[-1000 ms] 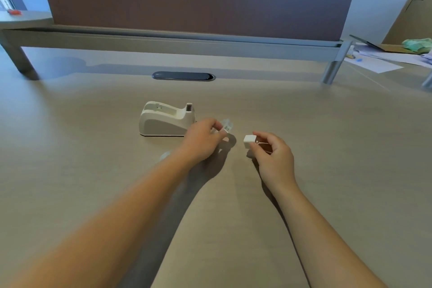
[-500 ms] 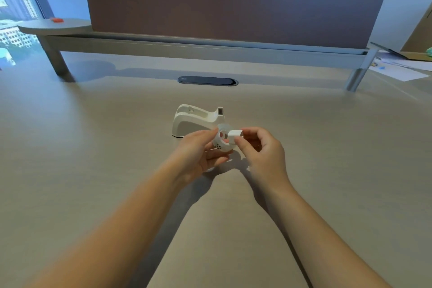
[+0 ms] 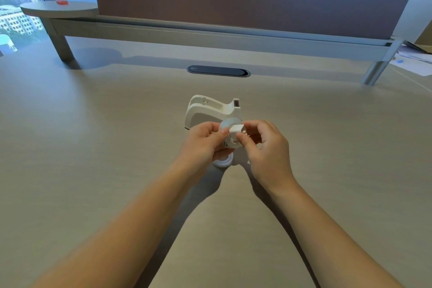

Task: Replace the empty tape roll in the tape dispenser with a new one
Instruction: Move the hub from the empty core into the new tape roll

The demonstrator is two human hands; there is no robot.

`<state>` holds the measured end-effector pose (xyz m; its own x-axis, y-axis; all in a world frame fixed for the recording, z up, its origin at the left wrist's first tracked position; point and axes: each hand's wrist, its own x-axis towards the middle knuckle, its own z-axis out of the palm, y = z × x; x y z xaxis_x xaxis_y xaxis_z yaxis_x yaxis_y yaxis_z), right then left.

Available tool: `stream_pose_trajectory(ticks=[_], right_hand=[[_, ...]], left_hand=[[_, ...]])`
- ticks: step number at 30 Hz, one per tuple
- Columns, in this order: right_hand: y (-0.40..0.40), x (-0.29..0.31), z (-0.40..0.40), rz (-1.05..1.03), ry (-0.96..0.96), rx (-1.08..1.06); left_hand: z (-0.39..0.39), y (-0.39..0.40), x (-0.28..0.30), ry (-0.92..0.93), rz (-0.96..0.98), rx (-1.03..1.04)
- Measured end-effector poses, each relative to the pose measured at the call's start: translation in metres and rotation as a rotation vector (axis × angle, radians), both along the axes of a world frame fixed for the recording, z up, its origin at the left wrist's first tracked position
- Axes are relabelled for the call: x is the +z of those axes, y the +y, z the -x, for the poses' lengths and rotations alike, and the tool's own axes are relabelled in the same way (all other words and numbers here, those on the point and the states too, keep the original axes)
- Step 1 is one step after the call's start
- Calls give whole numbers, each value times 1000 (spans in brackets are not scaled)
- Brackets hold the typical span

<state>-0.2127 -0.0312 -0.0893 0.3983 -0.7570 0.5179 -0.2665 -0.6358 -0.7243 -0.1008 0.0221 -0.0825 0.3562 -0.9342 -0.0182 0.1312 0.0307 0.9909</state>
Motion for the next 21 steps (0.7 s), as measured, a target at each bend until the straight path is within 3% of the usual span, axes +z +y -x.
stream_pose_trajectory(ticks=[10,14,18,21], right_hand=[[4,4,-2,141,67,-27],[2,11,3,-58,-47,59],[1,14,6,-431,-225,149],[-2,14,5,-564,-234,207]], left_hand=[[1,1,3,-112,59,30],[-4,3,9,-27,63,-87],[-2,5,14,35,63,-142],[-1,5,13,33,47,-157]])
